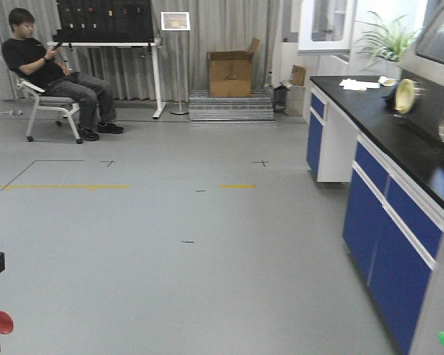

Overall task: Sort red and green spoons into left cabinet
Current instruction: 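Drive the base away from the bench to the white cabinet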

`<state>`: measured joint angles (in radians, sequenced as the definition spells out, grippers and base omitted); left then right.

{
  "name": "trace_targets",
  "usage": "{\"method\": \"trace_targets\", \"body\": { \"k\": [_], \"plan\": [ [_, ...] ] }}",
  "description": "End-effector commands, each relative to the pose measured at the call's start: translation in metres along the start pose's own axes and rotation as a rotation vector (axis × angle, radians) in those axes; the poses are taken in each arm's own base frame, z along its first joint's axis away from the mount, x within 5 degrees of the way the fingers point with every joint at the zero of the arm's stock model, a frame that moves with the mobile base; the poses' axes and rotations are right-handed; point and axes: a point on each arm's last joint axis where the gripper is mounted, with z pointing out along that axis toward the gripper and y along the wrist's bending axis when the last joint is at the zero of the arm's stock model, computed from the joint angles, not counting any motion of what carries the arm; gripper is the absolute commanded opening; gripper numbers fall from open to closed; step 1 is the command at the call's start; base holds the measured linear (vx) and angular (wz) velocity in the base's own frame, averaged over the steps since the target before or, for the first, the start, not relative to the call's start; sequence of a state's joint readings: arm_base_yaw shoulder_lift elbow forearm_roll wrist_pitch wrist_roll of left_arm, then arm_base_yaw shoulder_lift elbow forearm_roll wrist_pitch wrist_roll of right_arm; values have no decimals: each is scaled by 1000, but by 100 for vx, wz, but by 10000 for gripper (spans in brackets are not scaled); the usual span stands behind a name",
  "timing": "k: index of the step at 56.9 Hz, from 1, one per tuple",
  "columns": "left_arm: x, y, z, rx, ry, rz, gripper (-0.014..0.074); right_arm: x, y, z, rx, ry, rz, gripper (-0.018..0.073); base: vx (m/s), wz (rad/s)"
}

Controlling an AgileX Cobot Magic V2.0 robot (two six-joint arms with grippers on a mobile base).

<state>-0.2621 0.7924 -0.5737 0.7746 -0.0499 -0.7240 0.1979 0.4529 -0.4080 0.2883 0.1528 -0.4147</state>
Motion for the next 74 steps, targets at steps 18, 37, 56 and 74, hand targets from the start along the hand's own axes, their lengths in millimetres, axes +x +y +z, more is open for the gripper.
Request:
{"method": "trace_targets", "body": {
  "k": [18,37,56,74],
  "plan": [
    [-15,-4,-2,45,-82,-15,-5,-17,-5,-2,40,-107,2,-3,51,13],
    [-15,-4,-2,46,-83,-15,-5,-17,-5,-2,40,-106,2,-3,55,-8],
    [-15,-4,-2,45,-83,-15,-5,-17,-5,-2,40,-106,2,-3,57,-7],
    [-15,-4,-2,46,-83,-15,-5,-17,-5,-2,40,-106,2,-3,61,1]
  ]
}}
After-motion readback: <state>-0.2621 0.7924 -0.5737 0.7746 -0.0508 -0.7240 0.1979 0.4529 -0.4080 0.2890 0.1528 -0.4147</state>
